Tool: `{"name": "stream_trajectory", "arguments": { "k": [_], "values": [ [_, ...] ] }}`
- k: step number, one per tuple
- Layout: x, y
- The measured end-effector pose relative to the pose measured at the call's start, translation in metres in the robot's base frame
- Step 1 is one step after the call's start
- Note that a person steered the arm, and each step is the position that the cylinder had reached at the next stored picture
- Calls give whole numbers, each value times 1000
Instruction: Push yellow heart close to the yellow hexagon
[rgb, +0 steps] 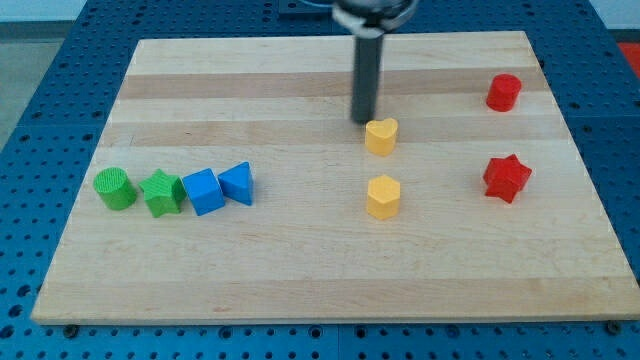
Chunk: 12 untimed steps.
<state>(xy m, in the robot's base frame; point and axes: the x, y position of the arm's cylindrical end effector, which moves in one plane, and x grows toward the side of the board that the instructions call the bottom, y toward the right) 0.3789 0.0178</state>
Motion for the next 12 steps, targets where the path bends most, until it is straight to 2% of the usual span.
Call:
{"name": "stream_trajectory", "arguments": {
  "k": [2, 3, 4, 5, 6, 7, 10, 11, 12],
  "values": [
    [6, 13],
    [32, 39],
    [37, 42],
    [14, 36],
    [-35, 40],
    [-42, 78],
    [33, 78],
    [35, 78],
    [56, 86]
  ]
}}
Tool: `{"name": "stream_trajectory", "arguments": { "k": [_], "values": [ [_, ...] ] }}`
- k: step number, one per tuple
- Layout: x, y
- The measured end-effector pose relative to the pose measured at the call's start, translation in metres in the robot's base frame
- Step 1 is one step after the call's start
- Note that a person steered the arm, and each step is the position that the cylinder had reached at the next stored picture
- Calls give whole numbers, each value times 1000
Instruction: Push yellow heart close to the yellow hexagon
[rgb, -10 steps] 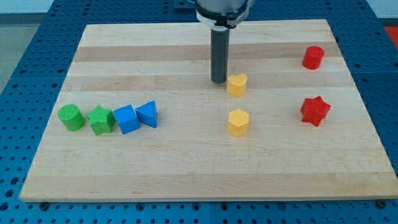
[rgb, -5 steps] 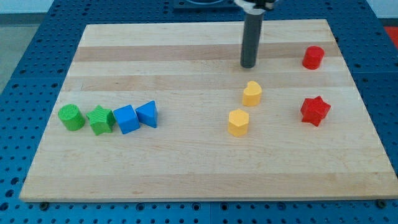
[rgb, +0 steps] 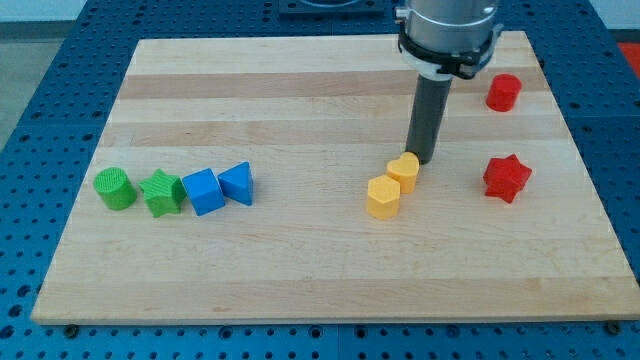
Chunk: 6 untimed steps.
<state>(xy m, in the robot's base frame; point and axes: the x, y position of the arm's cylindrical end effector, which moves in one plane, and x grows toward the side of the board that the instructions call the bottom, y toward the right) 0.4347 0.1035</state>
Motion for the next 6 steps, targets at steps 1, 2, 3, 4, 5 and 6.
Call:
{"name": "stream_trajectory", "arguments": {
  "k": [1, 2, 3, 4, 5, 6],
  "values": [
    [-35, -5],
    [-41, -32],
    [-12, -38],
    [-2, -34],
    [3, -29],
    [24, -23]
  ]
}}
